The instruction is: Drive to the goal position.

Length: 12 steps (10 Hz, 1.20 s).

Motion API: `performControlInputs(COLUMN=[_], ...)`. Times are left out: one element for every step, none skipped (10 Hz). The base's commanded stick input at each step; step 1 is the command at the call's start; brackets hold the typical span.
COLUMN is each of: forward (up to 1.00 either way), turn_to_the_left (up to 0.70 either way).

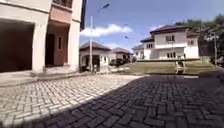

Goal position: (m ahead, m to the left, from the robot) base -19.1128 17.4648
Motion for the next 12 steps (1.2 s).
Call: performControlInputs(forward=[0.50,0.50,0.50,0.50,0.50,0.50,0.50,0.50,0.50,0.50,0.50,0.50], turn_to_the_left=[0.50,0.50,0.50,0.50,0.50,0.50,0.50,0.50,0.50,0.50,0.50,0.50])
